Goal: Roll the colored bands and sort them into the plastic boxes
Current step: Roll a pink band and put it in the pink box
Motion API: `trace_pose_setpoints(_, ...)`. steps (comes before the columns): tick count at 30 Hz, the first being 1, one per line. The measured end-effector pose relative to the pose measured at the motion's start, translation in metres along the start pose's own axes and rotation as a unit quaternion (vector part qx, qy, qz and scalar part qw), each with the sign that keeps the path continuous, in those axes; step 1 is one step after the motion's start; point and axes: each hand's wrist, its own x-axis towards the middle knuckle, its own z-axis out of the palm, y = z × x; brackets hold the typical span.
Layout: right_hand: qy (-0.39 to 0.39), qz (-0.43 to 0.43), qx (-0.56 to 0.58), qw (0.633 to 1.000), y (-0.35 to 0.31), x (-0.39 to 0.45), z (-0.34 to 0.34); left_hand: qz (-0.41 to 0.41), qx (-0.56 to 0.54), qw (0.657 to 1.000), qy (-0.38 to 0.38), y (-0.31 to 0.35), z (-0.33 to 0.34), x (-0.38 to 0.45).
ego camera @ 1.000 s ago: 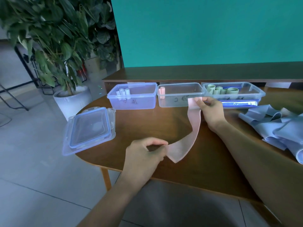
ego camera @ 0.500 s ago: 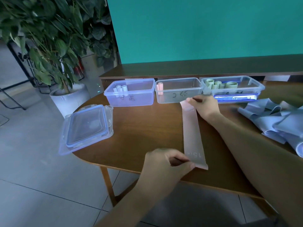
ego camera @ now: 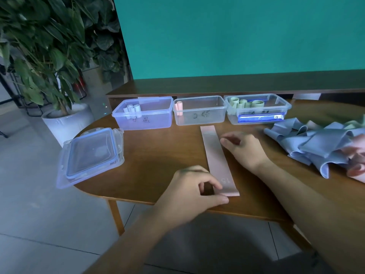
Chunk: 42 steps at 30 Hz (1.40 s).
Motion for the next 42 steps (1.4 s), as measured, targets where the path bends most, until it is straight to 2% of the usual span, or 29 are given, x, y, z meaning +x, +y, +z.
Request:
trace_pose_setpoints(6, -0.067, -0.103, 0.052, 0.991, -0.005, -0.071, -0.024, 0.039, -0.031, 0.999, 0.011, -0.006, 0.002, 0.003)
trace_pose_setpoints(10, -0.150, -0.120, 0.115, 0.975, -0.009, -0.099, -0.042, 0.045, -0.025, 0.998, 0.024, -0.008, 0.005, 0.003)
trace_pose_setpoints(14, -0.203, -0.142, 0.109, 0.963, -0.005, -0.107, -0.050, 0.039, -0.005, 0.999, 0.021, -0.008, 0.007, 0.002)
trace_pose_setpoints(18, -0.192, -0.174, 0.069, 0.963, 0.000, -0.107, -0.047, 0.044, 0.005, 0.999, 0.016, -0.008, 0.009, 0.002)
trace_pose_setpoints(26, -0.187, -0.176, 0.048, 0.965, 0.003, -0.107, -0.047, 0.041, -0.008, 0.999, 0.017, -0.010, 0.007, 0.003)
trace_pose_setpoints(35, -0.162, -0.221, 0.036, 0.961, 0.004, -0.107, -0.045, 0.066, 0.010, 0.998, 0.016, -0.008, 0.008, 0.002)
trace_pose_setpoints(42, -0.171, -0.195, 0.016, 0.966, 0.006, -0.106, -0.046, 0.064, 0.010, 0.998, 0.009, -0.008, 0.007, 0.003)
